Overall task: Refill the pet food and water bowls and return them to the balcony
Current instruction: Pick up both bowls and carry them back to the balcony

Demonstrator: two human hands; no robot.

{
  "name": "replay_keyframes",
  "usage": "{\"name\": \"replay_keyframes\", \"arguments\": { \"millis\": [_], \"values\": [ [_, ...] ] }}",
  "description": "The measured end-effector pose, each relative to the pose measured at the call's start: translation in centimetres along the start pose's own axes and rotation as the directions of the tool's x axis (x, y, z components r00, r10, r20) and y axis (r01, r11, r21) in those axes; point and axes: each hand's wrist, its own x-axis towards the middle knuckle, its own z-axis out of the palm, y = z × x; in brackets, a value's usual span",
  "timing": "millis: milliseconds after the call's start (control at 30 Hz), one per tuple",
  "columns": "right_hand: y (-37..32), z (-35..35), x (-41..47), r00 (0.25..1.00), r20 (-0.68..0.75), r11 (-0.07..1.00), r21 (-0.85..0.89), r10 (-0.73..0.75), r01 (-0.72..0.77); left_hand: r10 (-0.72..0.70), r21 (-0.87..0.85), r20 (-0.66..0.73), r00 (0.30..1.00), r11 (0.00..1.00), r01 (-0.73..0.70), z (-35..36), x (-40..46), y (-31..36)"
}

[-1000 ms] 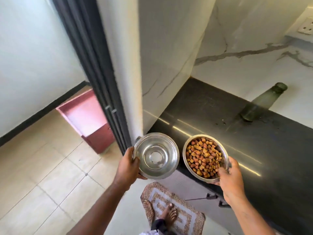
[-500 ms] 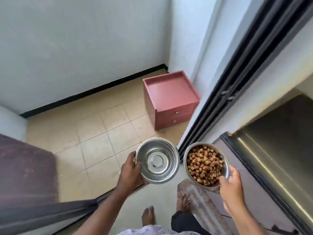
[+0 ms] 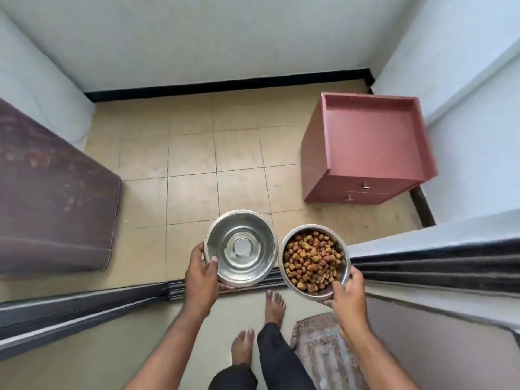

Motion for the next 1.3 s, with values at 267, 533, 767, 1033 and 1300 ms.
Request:
{"name": "replay_keyframes", "arguments": {
  "millis": [267,533,767,1033,1300],
  "values": [
    [6.6,8.4,14.9,0.998,0.053,0.998,-0.045,0.045,-0.043,-0.045,-0.063,-0.056,0.997,0.997,0.041,5.1,13.1,-9.9],
    [15.1,14.3,29.4,0.998,0.052,0.996,-0.091,0.020,-0.015,-0.086,-0.095,-0.078,0.993,0.992,0.079,10.2,24.9,-23.4],
    [22.5,19.6,39.8,0.991,0.124,0.995,-0.092,0.044,-0.033,-0.175,-0.086,-0.083,0.981,0.982,0.168,14.5,32.7,-33.9],
    [29.6,24.7,48.2,0.981,0.176,0.995,-0.075,0.085,-0.073,-0.201,-0.119,-0.121,0.972,0.975,0.186,17.1,39.9,-41.4],
    [32.1,25.6,50.9,0.978,0.177,0.994,-0.016,0.108,-0.107,-0.188,-0.131,-0.127,0.974,0.976,0.172,17.2,42.4,-44.2]
  ]
}}
